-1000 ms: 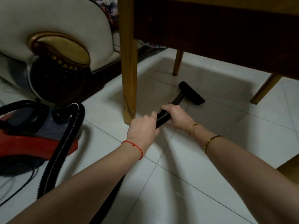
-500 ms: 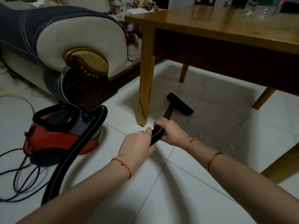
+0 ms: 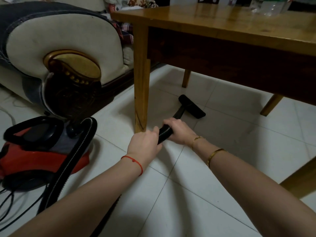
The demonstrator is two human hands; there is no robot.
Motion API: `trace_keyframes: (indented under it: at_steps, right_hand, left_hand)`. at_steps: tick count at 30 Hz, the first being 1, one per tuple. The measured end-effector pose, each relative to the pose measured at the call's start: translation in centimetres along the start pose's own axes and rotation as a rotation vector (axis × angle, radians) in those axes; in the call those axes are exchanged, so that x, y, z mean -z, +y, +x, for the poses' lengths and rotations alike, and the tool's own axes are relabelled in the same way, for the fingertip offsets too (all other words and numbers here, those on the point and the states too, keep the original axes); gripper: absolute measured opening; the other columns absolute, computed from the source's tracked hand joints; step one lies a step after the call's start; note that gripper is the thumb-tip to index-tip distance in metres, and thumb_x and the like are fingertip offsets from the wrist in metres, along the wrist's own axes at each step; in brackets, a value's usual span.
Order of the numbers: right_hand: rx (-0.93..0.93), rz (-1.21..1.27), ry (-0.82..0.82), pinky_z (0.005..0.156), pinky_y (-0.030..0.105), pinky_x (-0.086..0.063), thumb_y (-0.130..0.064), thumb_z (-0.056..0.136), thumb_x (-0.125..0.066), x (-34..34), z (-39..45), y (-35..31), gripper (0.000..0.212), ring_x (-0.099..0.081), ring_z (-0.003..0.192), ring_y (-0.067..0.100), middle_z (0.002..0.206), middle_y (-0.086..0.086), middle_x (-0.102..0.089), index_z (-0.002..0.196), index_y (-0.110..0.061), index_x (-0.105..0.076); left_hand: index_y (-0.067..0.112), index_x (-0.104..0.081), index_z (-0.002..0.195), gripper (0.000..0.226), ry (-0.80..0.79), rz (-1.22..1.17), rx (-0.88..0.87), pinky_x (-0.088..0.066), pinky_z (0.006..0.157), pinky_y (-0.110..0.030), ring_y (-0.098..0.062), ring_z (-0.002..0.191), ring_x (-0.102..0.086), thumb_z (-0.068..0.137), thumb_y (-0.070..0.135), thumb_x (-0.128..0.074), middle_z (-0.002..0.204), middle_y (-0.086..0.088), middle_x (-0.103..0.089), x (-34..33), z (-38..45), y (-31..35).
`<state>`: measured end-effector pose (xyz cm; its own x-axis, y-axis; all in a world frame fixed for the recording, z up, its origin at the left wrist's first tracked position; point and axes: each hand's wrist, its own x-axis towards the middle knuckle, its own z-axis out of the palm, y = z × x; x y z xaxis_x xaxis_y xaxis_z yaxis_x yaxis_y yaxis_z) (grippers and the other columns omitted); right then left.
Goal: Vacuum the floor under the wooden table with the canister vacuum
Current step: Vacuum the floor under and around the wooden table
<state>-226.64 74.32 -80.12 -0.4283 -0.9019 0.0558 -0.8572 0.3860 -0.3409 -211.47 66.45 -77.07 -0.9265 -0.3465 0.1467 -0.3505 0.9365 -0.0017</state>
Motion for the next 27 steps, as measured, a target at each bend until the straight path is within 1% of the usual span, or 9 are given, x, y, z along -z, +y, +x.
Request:
trace_keyframes:
  at_steps: [4, 6, 10, 12, 16, 18, 22, 25, 27]
  right_hand:
    - [-0.050, 0.001, -0.021, 0.074, 0.029, -0.041, -0.016, 0.082, -0.066, 0.2, 1.3, 4.6, 0.016, -0.053, 0.086, 0.022, 0.089, 0.006, -0.054, 0.086, -0.013, -0.051]
    - [-0.103, 0.000, -0.026, 0.073, 0.029, -0.039, -0.017, 0.081, -0.067, 0.4, 1.9, 7.1, 0.017, -0.053, 0.089, 0.025, 0.095, 0.010, -0.055, 0.091, -0.009, -0.055]
    - [-0.271, 0.045, -0.042, 0.067, 0.029, -0.036, -0.021, 0.087, -0.059, 1.2, 2.1, 11.1, 0.014, -0.052, 0.082, 0.022, 0.093, 0.003, -0.048, 0.094, -0.010, -0.053]
    - [-0.299, 0.043, -0.022, 0.068, 0.029, -0.034, -0.017, 0.089, -0.057, 1.7, 1.6, 13.3, 0.011, -0.051, 0.082, 0.021, 0.095, 0.003, -0.048, 0.095, -0.008, -0.052]
    - [-0.314, -0.006, 0.019, 0.068, 0.026, -0.032, -0.013, 0.089, -0.057, 2.8, 0.0, 17.1, 0.009, -0.056, 0.092, 0.027, 0.094, 0.007, -0.053, 0.089, -0.010, -0.048]
    - [-0.335, -0.025, 0.040, 0.069, 0.025, -0.031, -0.013, 0.089, -0.058, 3.2, -0.9, 18.4, 0.011, -0.055, 0.097, 0.028, 0.099, 0.012, -0.056, 0.089, -0.011, -0.047]
    - [-0.371, -0.069, 0.082, 0.072, 0.024, -0.029, -0.014, 0.090, -0.057, 3.7, -2.5, 19.6, 0.016, -0.053, 0.102, 0.028, 0.109, 0.015, -0.057, 0.101, -0.003, -0.053]
    - [-0.374, -0.086, 0.097, 0.072, 0.024, -0.030, -0.015, 0.090, -0.057, 3.8, -3.2, 19.7, 0.016, -0.053, 0.100, 0.027, 0.108, 0.014, -0.057, 0.100, -0.003, -0.052]
    - [-0.358, -0.076, 0.104, 0.071, 0.025, -0.030, -0.015, 0.090, -0.057, 3.8, -3.4, 19.4, 0.014, -0.052, 0.093, 0.022, 0.104, 0.012, -0.057, 0.098, -0.005, -0.052]
  left_hand:
    - [0.015, -0.045, 0.111, 0.026, -0.010, -0.003, -0.015, -0.039, 0.059, -0.030, -0.027, 0.083, -0.067, 0.094, 0.034, -0.049, 0.097, -0.005, -0.065, -2.3, 4.2, 2.2]
    - [0.014, -0.045, 0.112, 0.025, -0.019, -0.009, -0.023, -0.039, 0.059, -0.030, -0.028, 0.084, -0.067, 0.094, 0.031, -0.050, 0.098, -0.006, -0.065, -3.3, 6.3, 3.6]
    - [0.014, -0.047, 0.116, 0.027, -0.038, -0.011, -0.037, -0.037, 0.061, -0.030, -0.029, 0.090, -0.067, 0.093, 0.027, -0.051, 0.102, -0.007, -0.066, -4.6, 9.9, 6.5]
    - [0.013, -0.048, 0.118, 0.028, -0.036, -0.030, -0.056, -0.037, 0.062, -0.030, -0.031, 0.092, -0.067, 0.092, 0.024, -0.052, 0.103, -0.008, -0.067, -5.1, 11.6, 8.2]
    - [0.012, -0.047, 0.121, 0.030, -0.023, -0.058, -0.119, -0.034, 0.063, -0.031, -0.033, 0.095, -0.064, 0.093, 0.022, -0.050, 0.106, -0.010, -0.065, -6.0, 14.0, 11.3]
    - [0.011, -0.045, 0.125, 0.032, 0.001, -0.046, -0.160, -0.033, 0.064, -0.030, -0.032, 0.096, -0.062, 0.095, 0.022, -0.047, 0.109, -0.009, -0.062, -6.4, 14.7, 12.6]
    - [0.009, -0.043, 0.130, 0.038, 0.002, -0.071, -0.196, -0.030, 0.067, -0.031, -0.032, 0.102, -0.060, 0.094, 0.021, -0.049, 0.115, -0.011, -0.060, -6.6, 15.2, 14.4]
    - [0.010, -0.044, 0.128, 0.037, 0.014, -0.057, -0.217, -0.030, 0.067, -0.030, -0.031, 0.102, -0.060, 0.094, 0.021, -0.049, 0.115, -0.010, -0.060, -6.4, 14.8, 14.9]
    - [0.011, -0.045, 0.127, 0.035, 0.011, -0.047, -0.209, -0.031, 0.066, -0.030, -0.030, 0.101, -0.061, 0.095, 0.021, -0.048, 0.113, -0.009, -0.061, -6.0, 14.3, 14.7]
